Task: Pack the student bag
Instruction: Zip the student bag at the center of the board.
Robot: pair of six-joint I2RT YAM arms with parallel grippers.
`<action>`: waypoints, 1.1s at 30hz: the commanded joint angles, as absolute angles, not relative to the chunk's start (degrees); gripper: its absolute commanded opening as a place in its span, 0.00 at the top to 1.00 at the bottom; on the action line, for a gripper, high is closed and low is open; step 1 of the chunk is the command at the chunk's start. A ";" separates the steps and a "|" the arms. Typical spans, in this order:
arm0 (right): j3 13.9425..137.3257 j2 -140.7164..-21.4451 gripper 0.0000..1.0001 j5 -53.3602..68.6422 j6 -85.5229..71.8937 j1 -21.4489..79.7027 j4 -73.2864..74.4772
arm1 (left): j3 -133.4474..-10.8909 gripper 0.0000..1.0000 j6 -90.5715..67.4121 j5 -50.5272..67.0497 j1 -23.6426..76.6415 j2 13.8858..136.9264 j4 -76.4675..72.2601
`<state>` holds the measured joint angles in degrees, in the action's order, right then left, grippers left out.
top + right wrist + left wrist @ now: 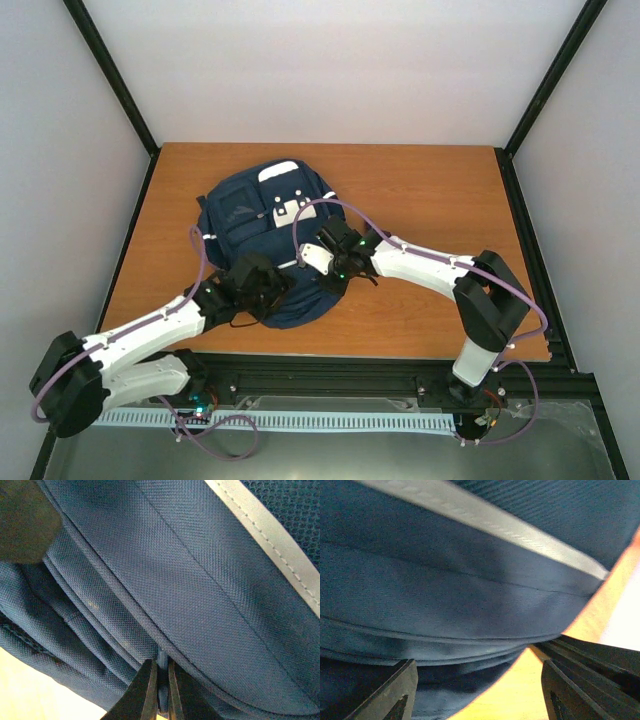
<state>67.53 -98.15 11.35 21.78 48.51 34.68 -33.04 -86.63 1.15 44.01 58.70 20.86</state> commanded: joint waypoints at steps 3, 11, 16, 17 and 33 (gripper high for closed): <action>67.38 -96.49 0.97 13.31 22.06 48.60 32.63 | -32.69 0.30 -87.66 2.68 44.65 63.08 16.54; 67.17 -96.24 0.97 13.70 22.39 48.60 32.98 | -32.43 0.32 -88.70 -1.85 44.65 66.44 13.45; 66.19 -95.47 0.97 13.77 22.88 47.90 33.77 | -34.18 0.49 -85.60 -7.22 44.65 66.46 15.03; 65.97 -95.19 0.97 13.80 23.08 47.57 33.91 | -34.48 0.51 -84.85 -8.59 44.58 66.18 15.86; 62.14 -93.53 0.97 12.05 28.13 35.98 33.69 | -29.76 0.83 -79.55 -12.81 37.53 59.53 19.92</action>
<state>62.50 -93.84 14.09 26.17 39.51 32.73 -30.57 -82.63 -5.65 40.27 61.30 16.23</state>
